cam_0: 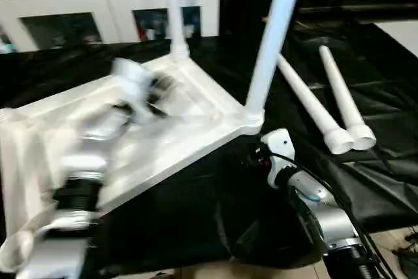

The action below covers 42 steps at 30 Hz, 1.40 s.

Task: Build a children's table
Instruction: Rotate table base

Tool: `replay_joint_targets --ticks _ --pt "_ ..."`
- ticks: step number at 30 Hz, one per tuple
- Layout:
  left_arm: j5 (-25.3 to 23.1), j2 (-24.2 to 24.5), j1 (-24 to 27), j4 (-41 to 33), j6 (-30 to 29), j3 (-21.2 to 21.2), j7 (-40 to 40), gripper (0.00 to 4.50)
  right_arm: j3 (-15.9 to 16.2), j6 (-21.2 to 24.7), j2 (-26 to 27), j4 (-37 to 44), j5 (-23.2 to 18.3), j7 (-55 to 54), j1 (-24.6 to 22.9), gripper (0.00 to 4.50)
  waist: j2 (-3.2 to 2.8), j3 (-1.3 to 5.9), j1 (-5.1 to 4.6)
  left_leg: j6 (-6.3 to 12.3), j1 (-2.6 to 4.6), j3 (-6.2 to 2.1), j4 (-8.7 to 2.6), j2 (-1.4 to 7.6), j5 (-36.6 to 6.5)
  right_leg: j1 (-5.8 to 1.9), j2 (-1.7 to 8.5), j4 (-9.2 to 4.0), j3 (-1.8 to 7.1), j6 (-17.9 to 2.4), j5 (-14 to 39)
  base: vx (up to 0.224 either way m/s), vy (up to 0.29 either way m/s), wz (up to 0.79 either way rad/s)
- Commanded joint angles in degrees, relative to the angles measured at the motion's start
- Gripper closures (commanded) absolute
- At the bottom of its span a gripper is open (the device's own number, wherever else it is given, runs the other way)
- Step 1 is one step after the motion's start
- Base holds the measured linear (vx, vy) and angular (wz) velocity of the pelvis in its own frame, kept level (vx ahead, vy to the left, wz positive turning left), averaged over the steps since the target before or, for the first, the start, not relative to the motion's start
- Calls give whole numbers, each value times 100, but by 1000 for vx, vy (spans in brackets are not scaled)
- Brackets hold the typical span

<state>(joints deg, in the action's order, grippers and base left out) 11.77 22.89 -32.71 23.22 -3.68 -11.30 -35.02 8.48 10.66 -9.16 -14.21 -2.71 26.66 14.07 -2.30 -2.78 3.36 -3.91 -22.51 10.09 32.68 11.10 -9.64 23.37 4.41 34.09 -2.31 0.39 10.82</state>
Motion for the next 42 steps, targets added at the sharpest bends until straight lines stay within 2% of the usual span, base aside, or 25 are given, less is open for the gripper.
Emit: replay_joint_targets --ticks 1,2,3,4,5,6,7,8,10,12,14,15,16,17,18,22,23,24,28,29,32,34,40,42 --pt "150 444 210 21 -11 -657 165 310 114 206 -73 196 -66 215 -9 48 25 293 -12 185 129 -33 -404 175 -1512 -265 251 -335 167 -1275 782 0 0 0" --pt "150 444 210 21 -11 -657 165 310 114 206 -73 196 -66 215 -9 48 -3 284 -37 97 124 -49 -423 161 -1611 -258 252 -337 166 -1141 938 0 0 0" --pt "89 681 319 147 84 -902 348 310 161 232 -81 214 -56 266 -13 48 -20 285 -33 5 169 -55 -428 175 -1689 -232 253 -355 173 -1082 1043 0 0 0" --pt "-67 990 463 329 102 -1154 689 310 186 310 -65 198 -58 273 5 48 -29 288 -32 -22 184 -53 -419 176 -1712 -214 255 -355 181 -1075 1004 0 0 0" --pt "-175 1196 565 440 99 -1321 919 310 202 366 -53 188 -60 272 17 48 -6 285 -51 -30 152 -54 -414 147 -1667 -221 232 -322 180 -994 833 0 0 0" --pt "-257 1304 619 504 77 -1374 1057 310 214 389 -48 171 -34 252 32 48 -6 282 -60 -37 148 -63 -430 151 -1645 -232 243 -327 179 -965 840 0 0 0" --pt "-531 1660 798 738 9 -1536 1543 310 240 451 -9 104 35 178 95 48 -1 287 -53 -51 161 -66 -424 157 -1619 -225 237 -325 178 -954 792 0 0 0" --pt "-557 1775 834 884 -46 -1640 1750 310 230 469 29 76 34 144 124 48 -15 292 -69 -47 154 -72 -413 152 -1528 -222 229 -295 179 -934 601 0 0 0" --pt "-589 1942 872 1119 -160 -1792 2097 310 213 502 94 33 19 93 168 48 -39 294 -66 -69 184 -70 -408 153 -1478 -202 224 -284 179 -991 398 0 0 0" --pt "-972 2353 1080 1606 -331 -1703 2714 310 214 515 218 -116 70 -60 284 48 -52 294 -44 -95 183 -74 -412 148 -1479 -209 227 -268 177 -1012 285 0 0 0" --pt "-1097 2457 1163 1741 -415 -1688 2917 310 224 507 260 -182 100 -109 327 48 -58 291 -41 -131 209 -75 -421 161 -1583 -185 236 -276 185 -1002 325 0 0 0" --pt "-1236 2592 1270 1993 -460 -1562 3031 310 224 490 332 -290 137 -196 398 48 -82 294 -28 -146 209 -80 -415 154 -1588 -181 238 -272 182 -998 325 0 0 0" --pt "-1260 2632 1333 2104 -515 -1519 3032 310 217 480 381 -356 143 -241 443 48 -72 286 -38 -161 201 -77 -425 147 -1623 -181 237 -276 186 -993 367 0 0 0" --pt "-1292 2680 1419 2271 -648 -1442 3010 310 201 468 461 -462 147 -319 521 48 -78 286 -32 -201 223 -75 -431 153 -1699 -158 243 -286 195 -995 436 0 0 0" --pt "-1351 2674 1483 2380 -833 -1356 2901 310 190 452 527 -544 135 -384 588 48 -97 289 -22 -251 237 -80 -442 162 -1776 -155 254 -286 198 -1027 477 0 0 0" --pt "-1402 2615 1571 2517 -1056 -1188 2558 310 204 419 617 -705 148 -444 702 48 -100 287 18 -341 249 -83 -449 169 -1877 -157 267 -288 205 -1095 412 0 0 0" --pt "-1397 2598 1577 2584 -1119 -1104 2415 310 213 403 649 -791 164 -469 757 48 -134 288 17 -370 240 -91 -457 167 -1937 -166 274 -284 201 -1109 424 0 0 0" --pt "-1394 2576 1596 2596 -1210 -1027 2285 310 226 396 679 -884 182 -490 815 48 -114 274 15 -380 233 -95 -463 162 -1989 -167 284 -288 204 -1128 493 0 0 0" --pt "-1362 2549 1747 2345 -1647 -576 1525 310 289 284 780 -1327 283 -533 1063 48 -139 270 -3 -455 265 -115 -483 178 -2303 -141 321 -321 221 -1136 907 0 0 0" --pt "-1297 2520 1820 2153 -1765 -449 1228 310 319 221 806 -1509 316 -534 1152 48 -128 268 -11 -464 243 -118 -487 177 -2318 -163 327 -319 222 -1154 905 0 0 0" --pt "-1235 2517 1946 1805 -1891 -280 864 310 345 161 830 -1733 342 -525 1251 48 -101 254 -20 -417 242 -109 -480 181 -2356 -158 332 -332 234 -1202 1022 0 0 0" --pt "-1176 2545 2047 1519 -1994 -169 610 310 353 111 843 -1882 365 -530 1312 48 -113 251 -15 -378 244 -106 -475 183 -2319 -150 326 -339 235 -1214 1070 0 0 0" --pt "-863 2755 2686 -154 -2412 427 -635 310 289 -157 923 -2590 407 -557 1656 48 -123 241 -2 -349 242 -106 -486 197 -2358 -143 310 -333 229 -1252 1175 0 0 0" --pt "-811 2854 2897 -533 -2459 562 -945 310 266 -229 937 -2749 414 -567 1740 48 -117 238 3 -372 278 -87 -478 196 -2461 -106 304 -354 236 -1251 1291 0 0 0"
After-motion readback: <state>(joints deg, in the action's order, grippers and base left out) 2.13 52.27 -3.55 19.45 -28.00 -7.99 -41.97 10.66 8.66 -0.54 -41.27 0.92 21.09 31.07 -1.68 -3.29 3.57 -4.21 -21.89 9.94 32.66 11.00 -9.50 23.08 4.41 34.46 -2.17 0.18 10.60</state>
